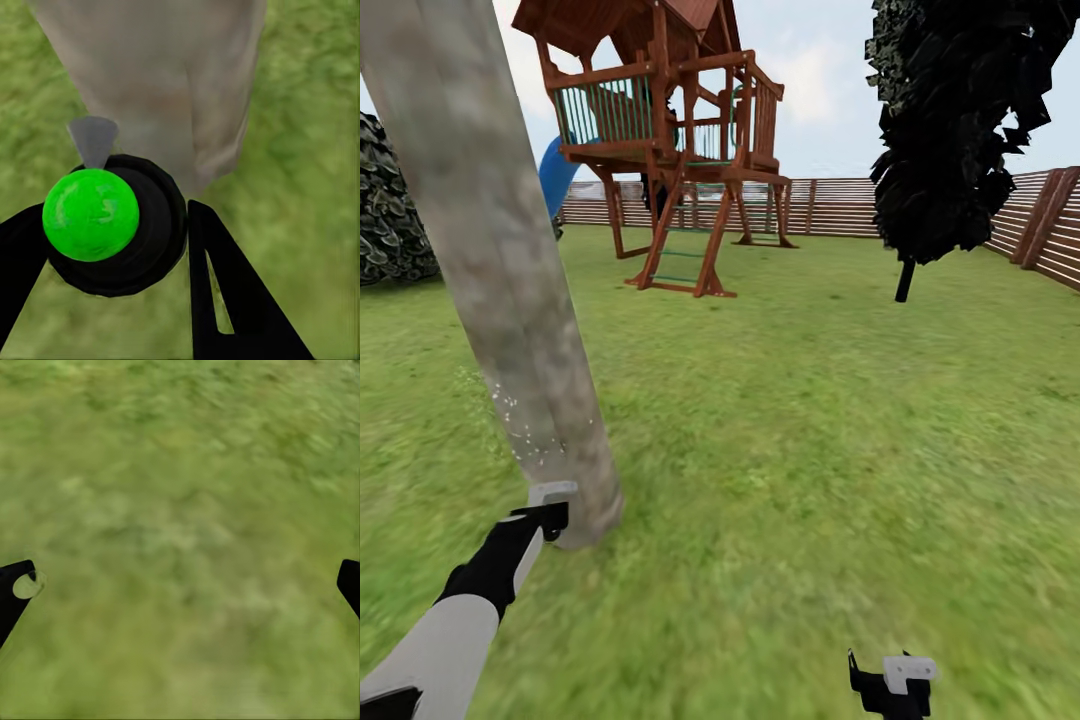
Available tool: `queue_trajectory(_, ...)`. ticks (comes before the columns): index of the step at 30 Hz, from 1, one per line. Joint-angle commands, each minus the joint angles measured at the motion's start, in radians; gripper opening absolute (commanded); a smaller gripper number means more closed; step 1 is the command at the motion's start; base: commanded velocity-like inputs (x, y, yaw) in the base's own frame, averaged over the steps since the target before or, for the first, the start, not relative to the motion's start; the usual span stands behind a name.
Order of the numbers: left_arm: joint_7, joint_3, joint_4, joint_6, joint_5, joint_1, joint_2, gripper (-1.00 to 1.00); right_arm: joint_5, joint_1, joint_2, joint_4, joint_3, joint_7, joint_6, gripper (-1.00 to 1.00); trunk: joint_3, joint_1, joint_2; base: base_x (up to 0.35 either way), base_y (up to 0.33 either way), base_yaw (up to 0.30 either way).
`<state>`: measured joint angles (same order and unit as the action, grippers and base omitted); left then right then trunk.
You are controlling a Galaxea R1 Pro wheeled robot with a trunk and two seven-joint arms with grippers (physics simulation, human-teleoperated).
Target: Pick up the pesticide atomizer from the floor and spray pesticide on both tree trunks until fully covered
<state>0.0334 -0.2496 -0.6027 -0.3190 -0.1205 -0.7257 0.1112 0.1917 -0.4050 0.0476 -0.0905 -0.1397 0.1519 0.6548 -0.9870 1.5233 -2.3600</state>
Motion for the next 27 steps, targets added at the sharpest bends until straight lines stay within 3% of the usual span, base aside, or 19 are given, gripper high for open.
queue_trajectory(1,0.000,0.001,0.000,0.000,-0.001,0.000,-0.002,-1.00,0.000,0.000,0.000,0.000,0.000,0.000,0.000,1.00,0.000,0.000,0.000,0.323,0.000,0.139)
queue_trajectory(11,0.001,-0.001,-0.012,-0.001,0.000,0.025,0.015,-1.00,0.000,0.000,0.000,0.000,0.000,0.000,0.000,1.00,0.000,0.000,0.000,0.043,-0.013,0.224)
queue_trajectory(19,0.002,0.003,-0.014,-0.002,0.001,0.026,0.010,-1.00,0.000,0.000,0.000,0.000,0.001,0.000,0.000,1.00,0.000,0.000,0.000,0.000,-0.257,0.030)
queue_trajectory(27,0.001,0.003,-0.017,-0.005,0.001,0.026,0.010,-1.00,0.000,0.000,0.000,0.000,0.000,0.000,0.000,1.00,0.000,0.000,0.000,0.000,-0.271,0.257)
